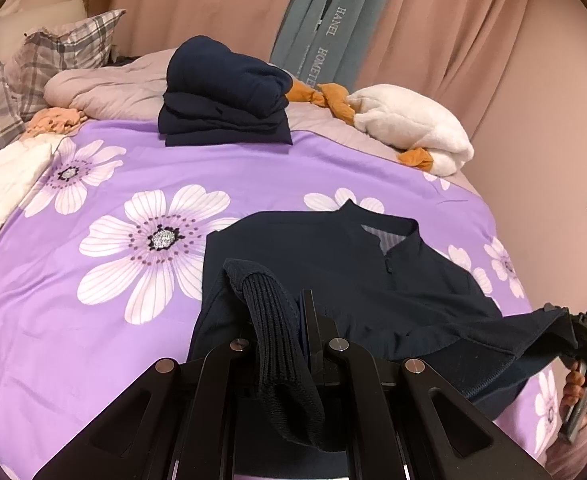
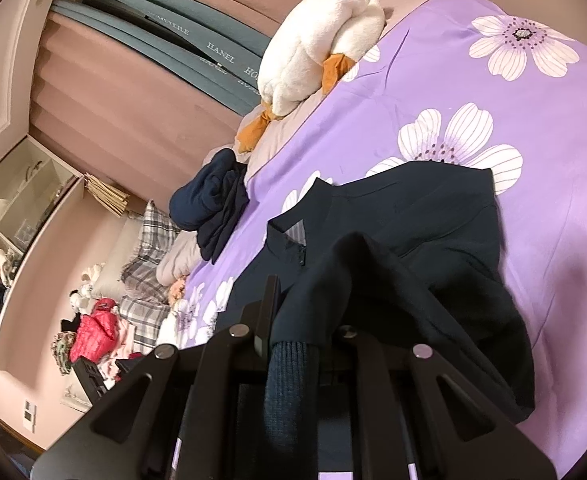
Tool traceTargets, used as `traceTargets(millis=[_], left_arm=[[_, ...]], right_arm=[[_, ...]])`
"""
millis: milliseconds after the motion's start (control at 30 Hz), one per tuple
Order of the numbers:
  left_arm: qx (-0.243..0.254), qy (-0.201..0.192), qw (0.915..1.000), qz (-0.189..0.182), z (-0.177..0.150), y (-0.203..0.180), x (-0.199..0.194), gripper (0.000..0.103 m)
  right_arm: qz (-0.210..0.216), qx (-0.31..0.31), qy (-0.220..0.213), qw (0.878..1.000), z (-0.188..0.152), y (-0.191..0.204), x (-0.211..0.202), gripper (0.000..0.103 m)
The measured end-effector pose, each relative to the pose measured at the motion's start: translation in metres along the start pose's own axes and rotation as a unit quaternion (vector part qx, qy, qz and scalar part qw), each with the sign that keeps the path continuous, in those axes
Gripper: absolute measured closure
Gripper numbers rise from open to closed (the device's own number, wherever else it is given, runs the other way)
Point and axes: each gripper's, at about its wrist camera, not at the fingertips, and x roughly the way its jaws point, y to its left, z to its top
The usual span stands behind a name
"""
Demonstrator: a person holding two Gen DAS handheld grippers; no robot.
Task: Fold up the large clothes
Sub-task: 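Lower the held hem onto the jacket near the collar with both grippers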
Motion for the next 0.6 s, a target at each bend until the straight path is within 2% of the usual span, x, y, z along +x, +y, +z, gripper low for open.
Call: traceTargets(millis=[167,600], left_arm=[[-0.001,0.000,1.0000,0.007,0.005,0.003,0.014,0.097],[-0.012,0.027,0.9995,0.014,0.032,0.006,0.063,0.097]], right_arm=[[-0.031,-0.028,-0.003,0.999,0.006,0.001,0.010,0.090],[-0.054,-0.032,-0.003,0.998,0.025,-0.013,0.039,0.090]])
